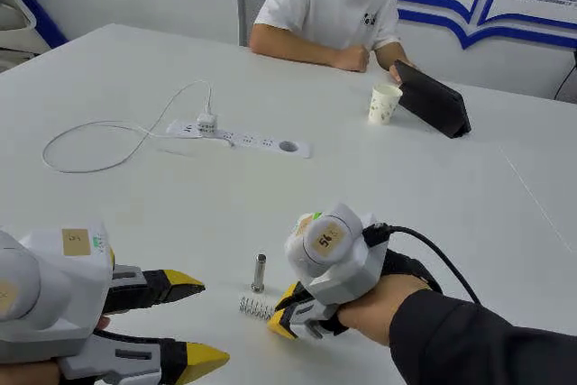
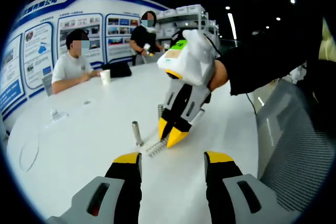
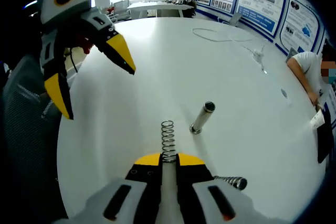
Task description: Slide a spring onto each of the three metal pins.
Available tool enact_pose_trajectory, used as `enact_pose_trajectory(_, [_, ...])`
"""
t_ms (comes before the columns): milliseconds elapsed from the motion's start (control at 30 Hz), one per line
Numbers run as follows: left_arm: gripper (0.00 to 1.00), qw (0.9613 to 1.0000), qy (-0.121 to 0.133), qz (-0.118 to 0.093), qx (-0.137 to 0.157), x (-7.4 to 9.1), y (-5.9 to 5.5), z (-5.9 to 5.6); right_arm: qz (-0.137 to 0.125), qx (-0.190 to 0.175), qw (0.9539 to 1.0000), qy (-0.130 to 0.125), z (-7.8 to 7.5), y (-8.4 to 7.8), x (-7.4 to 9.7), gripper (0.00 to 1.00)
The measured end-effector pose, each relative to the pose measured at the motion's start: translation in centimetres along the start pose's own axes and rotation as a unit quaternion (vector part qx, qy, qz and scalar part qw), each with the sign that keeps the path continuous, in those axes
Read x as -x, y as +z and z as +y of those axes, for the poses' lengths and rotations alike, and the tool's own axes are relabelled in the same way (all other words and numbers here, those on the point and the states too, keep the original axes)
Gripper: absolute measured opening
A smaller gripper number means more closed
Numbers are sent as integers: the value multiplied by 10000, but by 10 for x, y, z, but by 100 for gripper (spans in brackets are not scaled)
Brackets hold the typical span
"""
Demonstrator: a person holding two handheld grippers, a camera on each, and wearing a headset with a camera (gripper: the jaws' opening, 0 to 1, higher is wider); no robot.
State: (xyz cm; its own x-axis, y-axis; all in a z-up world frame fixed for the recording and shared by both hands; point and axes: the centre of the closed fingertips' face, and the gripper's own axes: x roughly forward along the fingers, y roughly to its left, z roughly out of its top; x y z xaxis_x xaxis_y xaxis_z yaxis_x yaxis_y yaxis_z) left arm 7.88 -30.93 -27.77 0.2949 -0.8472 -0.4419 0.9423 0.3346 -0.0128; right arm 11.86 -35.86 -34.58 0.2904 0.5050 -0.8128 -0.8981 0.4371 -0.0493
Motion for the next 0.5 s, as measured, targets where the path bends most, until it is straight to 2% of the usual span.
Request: enact_pose_trajectory(500, [46,9994,-272,79,-211,-12,-1,-12,-10,616,9976,307,31,3,42,11])
